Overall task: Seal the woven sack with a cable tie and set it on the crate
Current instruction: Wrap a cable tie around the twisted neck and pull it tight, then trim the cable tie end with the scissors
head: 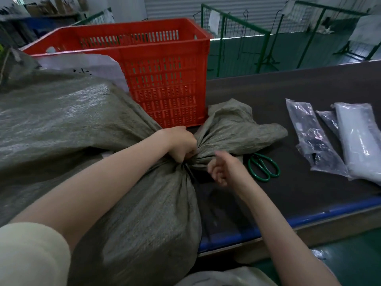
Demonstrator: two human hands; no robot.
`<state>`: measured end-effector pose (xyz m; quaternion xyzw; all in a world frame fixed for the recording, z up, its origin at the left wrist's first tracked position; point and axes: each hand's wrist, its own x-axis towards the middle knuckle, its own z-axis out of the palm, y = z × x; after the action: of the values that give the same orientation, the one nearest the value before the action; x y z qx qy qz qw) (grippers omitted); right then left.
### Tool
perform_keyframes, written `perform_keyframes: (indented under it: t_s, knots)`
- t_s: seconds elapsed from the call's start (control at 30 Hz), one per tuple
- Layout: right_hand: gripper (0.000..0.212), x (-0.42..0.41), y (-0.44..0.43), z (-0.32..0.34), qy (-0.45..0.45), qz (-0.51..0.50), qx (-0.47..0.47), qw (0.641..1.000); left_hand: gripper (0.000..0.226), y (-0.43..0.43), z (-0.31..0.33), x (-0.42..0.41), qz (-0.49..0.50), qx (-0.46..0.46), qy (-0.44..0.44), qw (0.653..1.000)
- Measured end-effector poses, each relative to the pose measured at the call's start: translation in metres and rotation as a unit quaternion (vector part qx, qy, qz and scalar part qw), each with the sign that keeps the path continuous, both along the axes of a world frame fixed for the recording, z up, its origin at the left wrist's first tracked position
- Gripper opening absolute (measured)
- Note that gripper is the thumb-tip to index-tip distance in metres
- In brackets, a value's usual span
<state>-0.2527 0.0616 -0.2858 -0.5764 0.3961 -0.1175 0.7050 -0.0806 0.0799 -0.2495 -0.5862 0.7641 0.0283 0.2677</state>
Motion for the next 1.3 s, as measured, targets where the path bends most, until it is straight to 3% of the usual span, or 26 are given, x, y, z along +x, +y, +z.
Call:
perform_keyframes:
  t_s: [0.07,0.1,0.2,0.37,0.43,0.63,0.73,0.97,1.07,1.17,1.23,1.3]
  knots:
    - [0.037,-0.012,-0.028,-0.020,0.109,-0.106,-0.119,0.981,0.019,-0.001,-0.001,-0.011,-0.012,0.022,-0.009,1.000]
    - [0.029,-0.021,-0.042,-0.033,0.184,-0.142,-0.198,0.952,0.020,-0.001,-0.002,-0.014,-0.012,0.031,-0.010,0.999]
    - [0.045,-0.048,-0.071,-0.067,0.358,-0.112,-0.287,0.881,0.022,0.003,-0.004,-0.016,-0.025,0.039,-0.005,0.999]
    - [0.048,-0.046,-0.081,-0.082,0.391,-0.079,-0.351,0.847,0.058,0.007,-0.007,-0.039,-0.120,0.004,0.012,0.993]
    - [0.053,-0.046,-0.084,-0.079,0.415,-0.077,-0.334,0.843,0.067,0.002,-0.015,-0.048,-0.126,-0.002,-0.010,0.992]
    - [0.044,-0.068,-0.086,-0.070,0.528,-0.023,-0.279,0.802,0.079,-0.010,-0.026,-0.038,0.014,-0.009,-0.104,0.994]
    - [0.049,-0.078,-0.083,-0.070,0.495,-0.048,-0.234,0.835,0.078,-0.013,-0.019,-0.029,0.099,0.014,-0.058,0.993]
    - [0.042,-0.088,-0.061,-0.080,0.273,-0.123,-0.183,0.936,0.056,-0.017,-0.011,0.005,0.287,0.034,0.114,0.950]
    - [0.018,-0.090,-0.053,-0.084,0.220,-0.126,-0.196,0.947,0.051,-0.018,-0.010,0.018,0.352,0.040,0.207,0.912]
    - [0.010,-0.085,-0.046,-0.078,0.180,-0.096,-0.228,0.952,0.046,-0.017,-0.004,0.025,0.373,0.047,0.312,0.873]
    - [0.014,-0.076,-0.040,-0.070,0.149,-0.068,-0.249,0.955,0.041,-0.012,0.004,0.028,0.357,0.042,0.338,0.870]
    - [0.021,-0.067,-0.036,-0.063,0.131,-0.034,-0.283,0.950,0.032,-0.008,0.014,0.034,0.330,0.017,0.316,0.889]
